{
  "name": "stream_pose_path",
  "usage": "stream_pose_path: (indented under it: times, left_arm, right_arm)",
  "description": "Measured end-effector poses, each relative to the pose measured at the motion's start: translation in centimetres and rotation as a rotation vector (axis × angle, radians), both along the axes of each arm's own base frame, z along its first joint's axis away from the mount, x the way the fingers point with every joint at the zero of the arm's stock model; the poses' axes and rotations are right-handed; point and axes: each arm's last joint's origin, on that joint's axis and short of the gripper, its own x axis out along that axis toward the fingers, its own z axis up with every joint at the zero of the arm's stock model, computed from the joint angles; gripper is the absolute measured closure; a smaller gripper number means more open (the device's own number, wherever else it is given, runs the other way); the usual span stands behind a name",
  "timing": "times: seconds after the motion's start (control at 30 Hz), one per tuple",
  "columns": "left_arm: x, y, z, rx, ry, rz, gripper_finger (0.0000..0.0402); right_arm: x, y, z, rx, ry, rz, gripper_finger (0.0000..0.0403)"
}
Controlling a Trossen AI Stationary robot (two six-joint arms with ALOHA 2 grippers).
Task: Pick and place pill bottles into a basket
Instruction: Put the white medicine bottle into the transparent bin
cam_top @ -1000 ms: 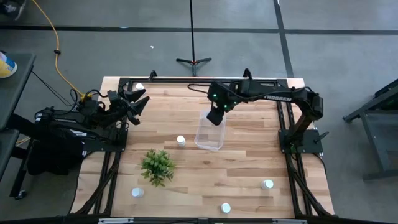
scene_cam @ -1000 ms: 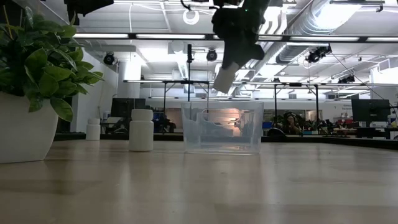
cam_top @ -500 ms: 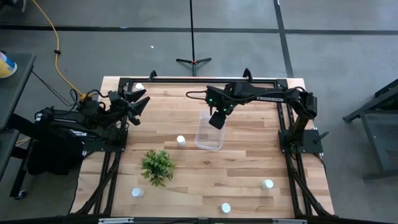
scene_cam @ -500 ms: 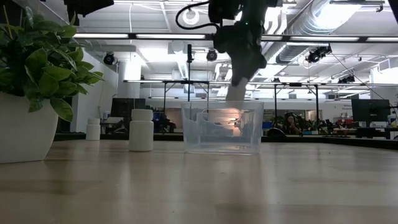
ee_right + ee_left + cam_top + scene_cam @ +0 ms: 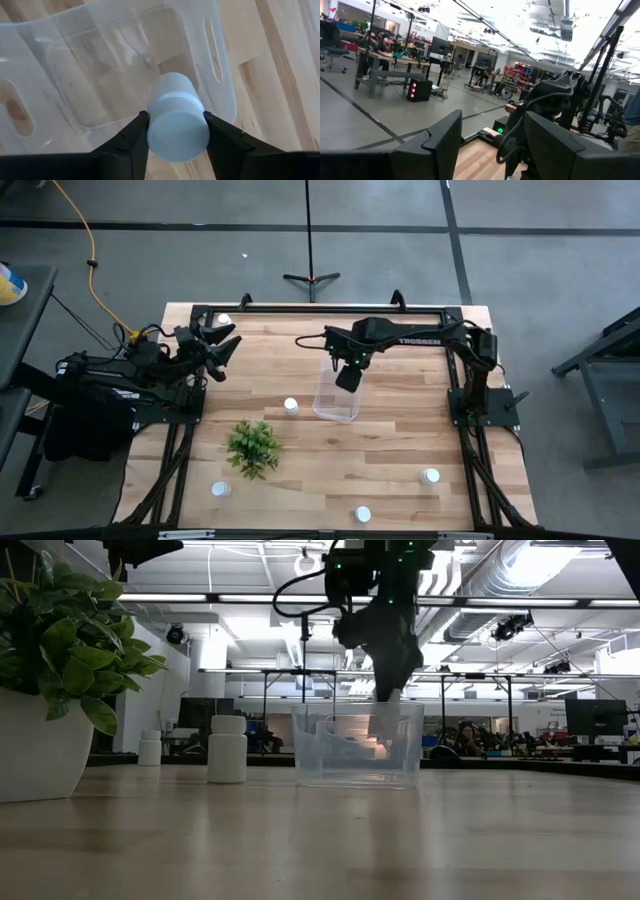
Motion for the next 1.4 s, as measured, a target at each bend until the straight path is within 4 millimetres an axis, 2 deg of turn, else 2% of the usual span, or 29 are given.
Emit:
stream_pose_path:
  times: [0.13,0.37,0.57,0.83,1.1,1.4]
  left_arm:
    - [0.0,0.0,0.0,0.000,0.000,0.000,0.0153]
    - [0.0,0.0,0.0,0.000,0.000,0.000,0.0153]
    - [0.0,0.0,0.0,0.000,0.000,0.000,0.0153]
    - [0.0,0.0,0.0,0.000,-0.001,0.000,0.0153]
    - [0.0,0.0,0.0,0.000,-0.001,0.000,0.0153]
    - [0.0,0.0,0.0,0.000,-0.001,0.000,0.0153]
  right_arm:
    - [0.2,-0.1,-0.7,0.000,0.020,0.013,0.0238]
    - [0.7,-0.2,-1.9,-0.011,0.054,0.038,0.0253]
    - [1.1,-0.3,-3.0,-0.002,0.081,0.043,0.0233]
    - [1.4,-0.3,-4.2,0.016,0.111,0.060,0.0253]
    - [1.3,-0.3,-4.2,0.017,0.116,0.060,0.0195]
    - [1.1,-0.4,-4.0,0.022,0.128,0.057,0.0184]
